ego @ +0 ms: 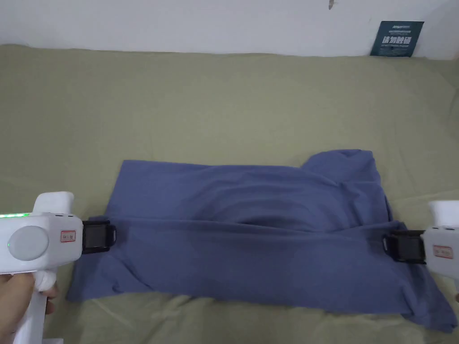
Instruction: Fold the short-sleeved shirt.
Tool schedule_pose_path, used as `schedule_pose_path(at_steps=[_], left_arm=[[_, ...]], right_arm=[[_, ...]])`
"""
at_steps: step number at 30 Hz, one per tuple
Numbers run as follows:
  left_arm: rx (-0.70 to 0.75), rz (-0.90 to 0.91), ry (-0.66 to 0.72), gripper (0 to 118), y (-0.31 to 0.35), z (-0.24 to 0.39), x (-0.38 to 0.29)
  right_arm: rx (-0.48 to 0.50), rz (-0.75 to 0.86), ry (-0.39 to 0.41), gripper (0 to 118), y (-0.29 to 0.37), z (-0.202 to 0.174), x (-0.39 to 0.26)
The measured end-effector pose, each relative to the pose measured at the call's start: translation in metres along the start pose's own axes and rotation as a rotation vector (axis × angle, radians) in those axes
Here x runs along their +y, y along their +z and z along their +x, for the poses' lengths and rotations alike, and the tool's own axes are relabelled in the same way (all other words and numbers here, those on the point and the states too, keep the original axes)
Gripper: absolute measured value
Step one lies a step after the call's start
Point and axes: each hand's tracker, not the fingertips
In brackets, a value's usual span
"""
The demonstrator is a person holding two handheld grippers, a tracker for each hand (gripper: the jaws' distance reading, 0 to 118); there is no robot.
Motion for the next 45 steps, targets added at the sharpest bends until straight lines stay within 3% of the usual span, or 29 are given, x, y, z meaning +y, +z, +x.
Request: schedule_pose_path(at_steps=[1,2,3,4,5,12,13,15,16,17,21,23,24,25,26,27,28,29,30,32,33,35,36,38,41,45], left_arm=[[-0.009,0.011,0.016,75,0.009,-0.004,-0.004],[-0.015,0.018,0.027,53,0.014,-0.003,-0.014],[-0.027,0.023,0.033,22,0.022,-0.005,-0.020],[-0.035,0.031,0.038,0,0.030,-0.007,-0.026],[-0.039,0.029,0.034,0,0.034,-0.007,-0.031],[-0.063,-0.017,-0.010,1,0.046,0.006,-0.060],[-0.073,-0.023,-0.010,22,0.045,0.007,-0.061],[-0.078,-0.065,0.002,109,0.029,0.006,-0.060],[-0.067,-0.047,-0.013,117,0.027,0.010,-0.061],[-0.049,-0.034,0.000,108,0.021,0.010,-0.059],[0.008,-0.068,-0.017,105,-0.006,0.017,-0.062],[0.003,-0.086,-0.020,68,-0.009,0.014,-0.065],[0.008,-0.090,-0.031,56,-0.010,0.013,-0.067],[0.044,-0.062,-0.060,34,-0.007,0.011,-0.068],[0.025,-0.064,-0.066,16,0.000,0.014,-0.067],[0.030,-0.061,-0.059,7,0.001,0.011,-0.067],[-0.057,-0.070,-0.018,7,0.001,0.005,-0.066],[-0.048,-0.092,0.016,7,0.002,0.004,-0.065],[-0.028,-0.075,-0.004,7,0.015,0.016,-0.065],[-0.025,-0.071,-0.023,7,0.021,0.026,-0.067],[-0.026,-0.073,-0.024,7,0.023,0.029,-0.068],[-0.021,-0.073,-0.019,7,0.015,0.018,-0.061],[-0.028,-0.072,-0.012,7,0.017,0.017,-0.060],[-0.022,-0.067,-0.013,7,0.017,0.016,-0.059],[-0.016,-0.047,-0.030,7,0.026,0.015,-0.055],[-0.018,-0.024,-0.028,7,0.042,0.010,-0.055]], right_arm=[[0.005,0.043,-0.029,95,0.013,0.000,-0.015],[0.011,0.061,-0.048,81,0.023,0.002,-0.020],[0.016,0.063,-0.056,58,0.033,0.004,-0.025],[0.029,0.079,-0.063,15,0.043,0.005,-0.031],[0.031,0.093,-0.063,0,0.052,0.003,-0.043],[0.033,0.089,-0.069,0,0.076,0.000,-0.084],[0.036,0.086,-0.079,0,0.076,0.000,-0.092],[0.047,0.073,-0.089,0,0.076,0.000,-0.096],[0.044,0.069,-0.091,0,0.075,-0.001,-0.098],[0.043,0.067,-0.091,0,0.075,-0.003,-0.101],[0.044,0.048,-0.094,0,0.067,-0.003,-0.106],[0.043,0.040,-0.097,0,0.067,-0.003,-0.107],[0.043,0.041,-0.099,1,0.068,-0.002,-0.108],[0.044,0.044,-0.101,7,0.064,0.000,-0.108],[0.045,0.045,-0.102,29,0.064,0.001,-0.108],[0.048,0.046,-0.102,72,0.064,0.001,-0.108],[0.058,0.031,-0.099,118,0.060,0.001,-0.107],[0.075,-0.012,-0.093,114,0.051,0.000,-0.105],[0.100,0.064,-0.070,108,0.050,0.001,-0.098],[0.077,-0.026,-0.043,109,0.035,0.001,-0.090],[0.079,-0.030,-0.028,100,0.030,-0.007,-0.096],[0.071,-0.029,-0.023,32,0.024,-0.010,-0.096],[0.082,-0.034,-0.020,16,0.021,-0.008,-0.094],[0.129,-0.028,-0.041,12,0.033,-0.009,-0.095],[0.096,-0.007,0.037,7,0.043,-0.016,-0.093],[0.093,0.024,0.047,7,0.064,-0.014,-0.093]])
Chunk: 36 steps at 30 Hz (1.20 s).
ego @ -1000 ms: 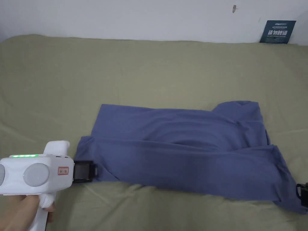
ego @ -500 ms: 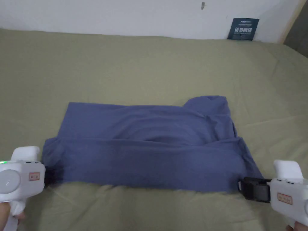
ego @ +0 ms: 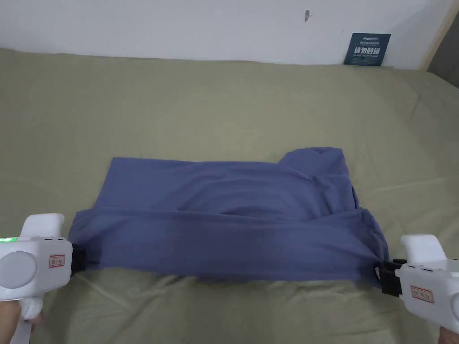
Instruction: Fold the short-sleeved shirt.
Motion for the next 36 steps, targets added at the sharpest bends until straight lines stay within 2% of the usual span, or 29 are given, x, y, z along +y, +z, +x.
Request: schedule_pose_path(at_steps=[5,12,17,18,19,20,21,23,24,25,29,30,31,33,34,36], left_arm=[[0.004,0.018,-0.005,7,0.027,-0.006,-0.026],[-0.003,-0.008,0.032,7,0.067,-0.021,-0.100],[-0.005,-0.043,0.052,7,0.063,-0.029,-0.126],[-0.015,-0.050,0.056,10,0.058,-0.032,-0.126],[-0.025,-0.052,0.059,38,0.055,-0.033,-0.126],[-0.031,-0.041,0.065,80,0.055,-0.035,-0.125],[-0.029,-0.026,0.061,114,0.056,-0.035,-0.124],[-0.008,-0.021,0.060,118,0.059,-0.038,-0.118],[0.009,0.045,0.059,118,0.067,-0.040,-0.112],[-0.010,0.040,0.057,117,0.069,-0.037,-0.106],[-0.023,0.064,0.061,109,0.059,-0.031,-0.068],[-0.027,0.074,0.070,101,0.054,-0.027,-0.056],[-0.033,0.096,0.084,78,0.049,-0.026,-0.045],[-0.042,0.104,0.103,12,0.033,-0.021,-0.016],[-0.041,0.113,0.129,1,0.025,-0.020,-0.003],[-0.059,0.096,0.137,0,0.008,-0.020,0.024]], right_arm=[[0.009,0.025,0.005,7,0.035,-0.003,-0.018],[0.032,-0.001,0.016,7,0.069,-0.014,-0.077],[0.039,-0.040,0.004,7,0.068,-0.018,-0.101],[0.039,-0.044,-0.004,12,0.065,-0.019,-0.101],[0.040,-0.055,-0.022,43,0.062,-0.019,-0.100],[0.050,-0.073,-0.047,86,0.061,-0.017,-0.099],[0.035,-0.085,-0.052,118,0.060,-0.017,-0.097],[0.055,-0.080,-0.049,114,0.068,-0.017,-0.092],[0.056,-0.008,-0.064,112,0.077,-0.015,-0.089],[0.039,-0.021,-0.069,106,0.079,-0.013,-0.082],[0.027,0.057,-0.094,106,0.062,-0.016,-0.040],[0.027,0.072,-0.100,98,0.058,-0.015,-0.029],[0.026,0.086,-0.107,73,0.053,-0.015,-0.019],[0.012,0.117,-0.123,9,0.037,-0.014,0.002],[-0.021,0.126,-0.140,1,0.028,-0.014,0.014],[-0.025,0.132,-0.125,1,0.019,-0.015,0.034]])
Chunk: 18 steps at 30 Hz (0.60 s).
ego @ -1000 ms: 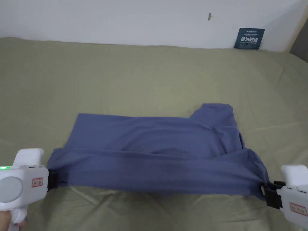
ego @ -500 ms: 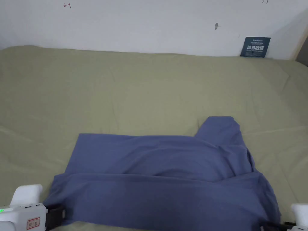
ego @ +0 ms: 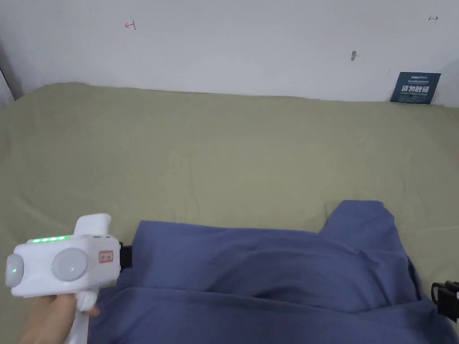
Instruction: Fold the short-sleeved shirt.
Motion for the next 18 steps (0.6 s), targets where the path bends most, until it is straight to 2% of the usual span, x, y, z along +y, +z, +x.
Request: schedule_pose_path(at_steps=[3,4,5,6,7,8,9,13,18], left_arm=[[0.029,-0.034,-0.043,0,-0.036,0.009,0.028],[0.030,-0.049,-0.068,0,-0.047,0.010,0.038],[0.031,-0.056,-0.083,5,-0.060,0.012,0.043],[0.057,-0.052,-0.085,19,-0.072,0.013,0.051],[0.069,-0.071,-0.105,64,-0.083,0.014,0.059],[0.072,-0.085,-0.114,101,-0.093,0.014,0.064],[0.088,-0.118,-0.132,118,-0.106,0.014,0.066],[0.111,-0.124,-0.164,117,-0.131,0.023,0.070],[0.130,-0.168,-0.187,103,-0.140,0.028,0.065]], right_arm=[[-0.022,-0.019,0.012,1,-0.024,-0.005,0.019],[-0.005,-0.043,-0.010,1,-0.039,0.004,0.024],[-0.003,-0.054,-0.009,1,-0.048,0.009,0.029],[-0.005,-0.063,-0.013,1,-0.056,0.011,0.033],[-0.011,-0.071,-0.009,1,-0.063,0.013,0.036],[-0.028,-0.068,0.012,1,-0.065,0.008,0.038],[-0.027,-0.076,0.016,1,-0.069,0.007,0.038],[-0.032,-0.111,0.041,1,-0.090,0.011,0.042],[-0.042,-0.130,0.048,1,-0.119,0.027,0.052]])
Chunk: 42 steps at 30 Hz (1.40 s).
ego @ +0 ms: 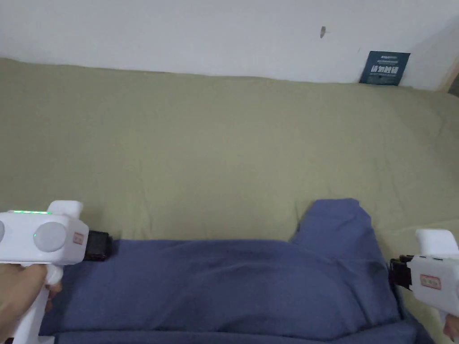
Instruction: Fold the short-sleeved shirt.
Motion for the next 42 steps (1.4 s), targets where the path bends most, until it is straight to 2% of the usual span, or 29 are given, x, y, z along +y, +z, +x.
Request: schedule_pose_path(at_steps=[1,3,4,5,6,7,8,9,11,12,13,14,15,16,17,18,20,22,26,33,42], left_arm=[[-0.004,0.012,0.007,96,0.007,0.003,0.000],[-0.031,0.023,-0.018,74,0.015,0.003,-0.002],[-0.035,0.027,-0.032,51,0.019,0.005,-0.001],[-0.027,0.030,-0.039,26,0.021,0.006,-0.001],[-0.039,0.038,-0.042,3,0.024,0.006,-0.001],[-0.071,0.020,-0.026,3,0.022,0.001,0.000],[-0.068,0.020,-0.016,3,0.022,0.001,0.000],[-0.068,0.018,-0.019,3,0.021,0.004,0.001],[-0.065,0.015,-0.016,3,0.018,0.004,0.000],[-0.062,0.015,-0.013,3,0.018,0.005,-0.001],[-0.059,0.017,-0.009,3,0.019,0.007,-0.001],[-0.056,0.020,-0.008,3,0.021,0.009,-0.001],[-0.056,0.023,-0.008,3,0.022,0.005,-0.002],[-0.058,0.028,-0.006,3,0.025,0.004,-0.003],[-0.063,0.035,0.004,3,0.030,0.004,-0.003],[-0.069,0.041,0.013,3,0.036,0.005,-0.003],[-0.073,0.082,0.043,3,0.051,-0.004,-0.006],[-0.086,0.117,0.059,3,0.074,-0.006,-0.010],[-0.085,0.171,0.034,3,0.120,-0.015,-0.034],[-0.104,0.240,0.026,3,0.185,-0.036,-0.109],[-0.107,0.226,0.029,3,0.197,-0.048,-0.212]], right_arm=[[0.001,-0.004,0.007,1,-0.004,0.003,0.005],[0.001,-0.008,0.020,2,-0.010,0.000,0.011],[0.004,-0.022,0.023,20,-0.015,0.002,0.016],[0.015,-0.051,0.022,56,-0.022,0.003,0.021],[0.007,-0.098,0.023,99,-0.030,0.001,0.022],[0.007,-0.110,0.017,116,-0.039,0.001,0.023],[-0.004,-0.054,0.023,110,-0.040,0.002,0.023],[-0.030,-0.124,0.041,106,-0.049,0.002,0.022],[-0.032,-0.150,0.046,106,-0.057,-0.001,0.023],[-0.026,-0.172,0.047,98,-0.061,-0.001,0.021],[-0.018,-0.187,0.048,74,-0.061,-0.001,0.019],[0.045,-0.173,0.015,62,-0.057,0.003,0.021],[0.036,-0.146,-0.002,43,-0.049,0.004,0.023],[0.046,-0.125,0.007,4,-0.041,0.002,0.024],[0.077,-0.100,0.010,4,-0.035,0.000,0.025],[0.039,-0.082,0.010,4,-0.019,-0.004,0.024],[0.047,-0.049,0.025,4,0.003,-0.005,0.025],[0.064,-0.021,0.008,4,0.020,0.001,0.024],[0.059,0.087,0.033,4,0.076,0.002,0.014],[0.095,0.179,0.030,4,0.166,0.001,-0.047],[0.083,0.196,0.054,4,0.203,-0.004,-0.155]])
